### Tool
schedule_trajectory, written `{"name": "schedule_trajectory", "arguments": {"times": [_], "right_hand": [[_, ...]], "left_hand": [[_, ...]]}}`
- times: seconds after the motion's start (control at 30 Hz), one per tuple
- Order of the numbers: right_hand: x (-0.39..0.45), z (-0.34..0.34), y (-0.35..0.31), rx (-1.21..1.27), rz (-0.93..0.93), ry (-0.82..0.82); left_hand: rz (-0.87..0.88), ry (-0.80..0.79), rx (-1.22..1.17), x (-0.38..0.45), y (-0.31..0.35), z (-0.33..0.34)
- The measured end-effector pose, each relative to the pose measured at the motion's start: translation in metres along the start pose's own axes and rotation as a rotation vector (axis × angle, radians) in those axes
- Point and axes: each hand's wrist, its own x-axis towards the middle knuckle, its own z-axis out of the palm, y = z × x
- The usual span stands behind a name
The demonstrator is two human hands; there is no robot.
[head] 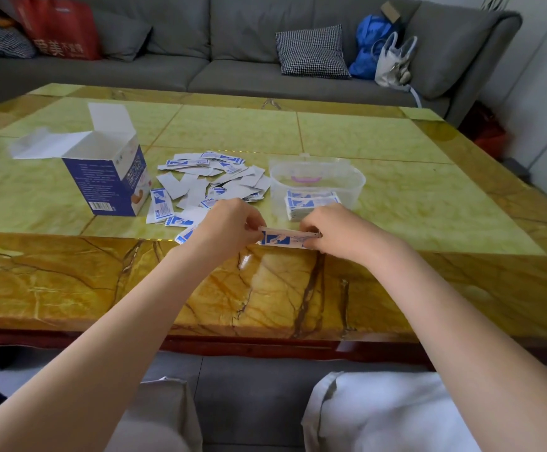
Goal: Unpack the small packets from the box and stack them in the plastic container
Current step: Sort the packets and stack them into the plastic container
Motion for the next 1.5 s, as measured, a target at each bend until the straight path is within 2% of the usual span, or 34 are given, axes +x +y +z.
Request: {"name": "schedule_trajectory", "arguments": {"times": [0.4,0.5,0.6,0.67,0.73,0.83,1.03,1.1,1.23,1.37,1.5], "right_hand": [[-0.005,-0.002,0.008,0.082,0.025,0.048],[-0.006,-0.007,0.010,0.177,0.005,0.080],[-0.007,-0.018,0.012,0.326,-0.025,0.186],[-0.006,-0.031,0.014,0.413,-0.040,0.327],[-0.003,-0.045,0.016,0.470,-0.043,0.458],[0.009,-0.060,0.025,0.477,0.002,0.498],[0.033,-0.068,0.046,0.693,0.146,0.315],[0.040,-0.070,0.048,0.653,0.177,0.270],[0.056,-0.073,0.045,0.503,0.269,0.191],[0.068,-0.066,0.036,0.360,0.308,0.208],[0.075,-0.056,0.040,0.317,0.356,0.223]], "left_hand": [[-0.020,-0.025,-0.180,0.002,-0.002,-0.002],[-0.043,0.027,-0.246,0.003,-0.001,-0.010],[-0.057,0.125,-0.384,0.007,-0.001,-0.025],[-0.052,0.186,-0.503,0.012,0.006,-0.037],[-0.027,0.219,-0.523,0.020,0.017,-0.046],[0.008,0.210,-0.414,0.038,0.034,-0.055],[-0.147,0.087,-0.376,0.078,0.045,-0.046],[-0.183,0.044,-0.342,0.087,0.047,-0.041],[-0.228,0.001,-0.067,0.105,0.051,-0.029],[-0.244,-0.036,0.061,0.113,0.058,-0.019],[-0.231,-0.065,0.197,0.116,0.061,-0.015]]}}
